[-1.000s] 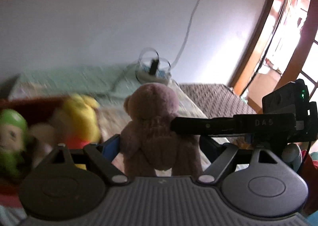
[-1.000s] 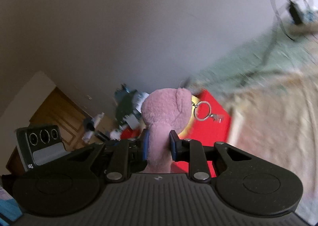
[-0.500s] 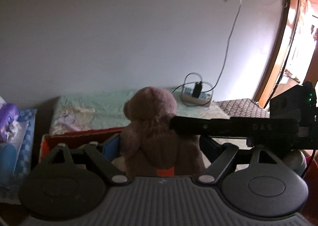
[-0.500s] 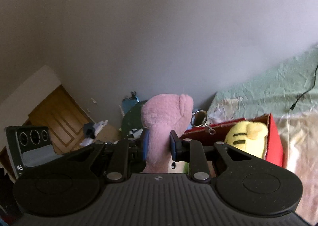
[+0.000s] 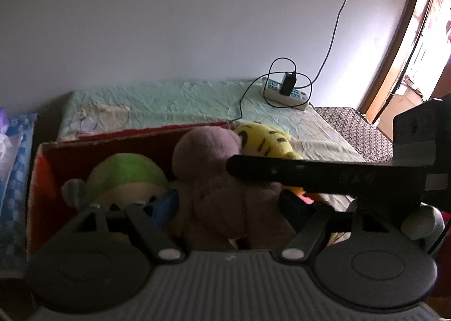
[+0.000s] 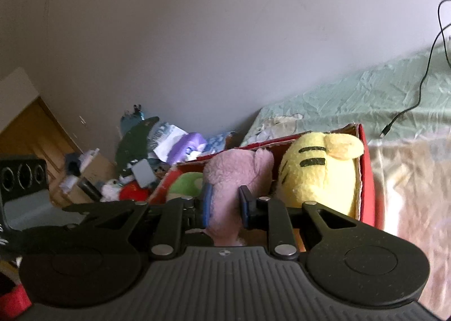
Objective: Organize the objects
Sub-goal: 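Lift the pink teddy bear with the right gripper and carry it over the box, then lower the pink teddy bear into the box beside the tiger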
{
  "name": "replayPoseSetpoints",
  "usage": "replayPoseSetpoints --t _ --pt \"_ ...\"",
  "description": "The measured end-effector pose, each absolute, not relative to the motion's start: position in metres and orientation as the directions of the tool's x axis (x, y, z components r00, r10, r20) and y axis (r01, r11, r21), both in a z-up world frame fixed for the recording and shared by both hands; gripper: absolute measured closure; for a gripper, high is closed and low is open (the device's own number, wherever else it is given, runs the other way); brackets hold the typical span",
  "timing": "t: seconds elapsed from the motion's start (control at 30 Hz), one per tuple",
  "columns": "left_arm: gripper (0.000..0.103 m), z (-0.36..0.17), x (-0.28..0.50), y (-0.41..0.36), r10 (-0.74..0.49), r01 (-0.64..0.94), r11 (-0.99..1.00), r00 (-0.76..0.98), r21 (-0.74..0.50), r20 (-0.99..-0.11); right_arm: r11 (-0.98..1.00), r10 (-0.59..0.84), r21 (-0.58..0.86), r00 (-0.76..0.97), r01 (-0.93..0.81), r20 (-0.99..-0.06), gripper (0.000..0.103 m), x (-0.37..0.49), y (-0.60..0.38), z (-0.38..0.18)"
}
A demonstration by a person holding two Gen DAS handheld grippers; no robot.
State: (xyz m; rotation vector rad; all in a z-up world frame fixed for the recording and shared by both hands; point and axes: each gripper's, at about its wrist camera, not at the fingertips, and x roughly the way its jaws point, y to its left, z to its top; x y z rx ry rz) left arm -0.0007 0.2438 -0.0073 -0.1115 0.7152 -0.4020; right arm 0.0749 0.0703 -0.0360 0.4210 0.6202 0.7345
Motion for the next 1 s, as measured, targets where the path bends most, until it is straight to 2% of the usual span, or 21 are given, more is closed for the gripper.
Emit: replayPoseSetpoints --t 0.27,0.37,0.5,0.67,0.73,0.8,1.0 --pt "0.014 -0.020 0.015 0.242 -0.377 0.310 0.925 0.691 -0.219 -0.617 0.719 0.683 0.497 0.624 -0.486 -0.379 0.082 0.081 0.080 -0.045" --pt "0.013 -0.022 0.014 0.240 -0.386 0.328 0.921 0.683 -0.212 -0.620 0.730 0.672 0.494 0.628 -0.472 -0.393 0.082 0.075 0.078 -0.044" --pt "0.012 -0.024 0.002 0.232 -0.373 0.360 0.920 0.685 -0.153 -0.626 0.745 0.657 0.486 0.630 -0.456 -0.415 0.073 0.057 0.070 -0.038" --pt "0.014 -0.016 -0.006 0.238 -0.370 0.348 0.923 0.685 -0.164 -0.627 0.731 0.670 0.514 0.618 -0.449 -0.412 0.074 0.029 0.059 -0.031" --pt "0.017 -0.012 -0.014 0.240 -0.368 0.355 0.923 0.692 -0.151 -0.622 0.723 0.679 0.525 0.602 -0.449 -0.420 0.077 0.027 0.060 -0.029" --pt "0.017 -0.011 -0.022 0.242 -0.368 0.367 0.920 0.690 -0.137 -0.623 0.747 0.658 0.500 0.598 -0.438 -0.458 0.087 0.029 0.067 -0.030" --pt "0.020 -0.018 -0.020 0.251 -0.327 0.319 0.938 0.686 -0.135 -0.650 0.789 0.613 0.439 0.597 -0.430 -0.517 0.095 0.041 0.092 -0.040"
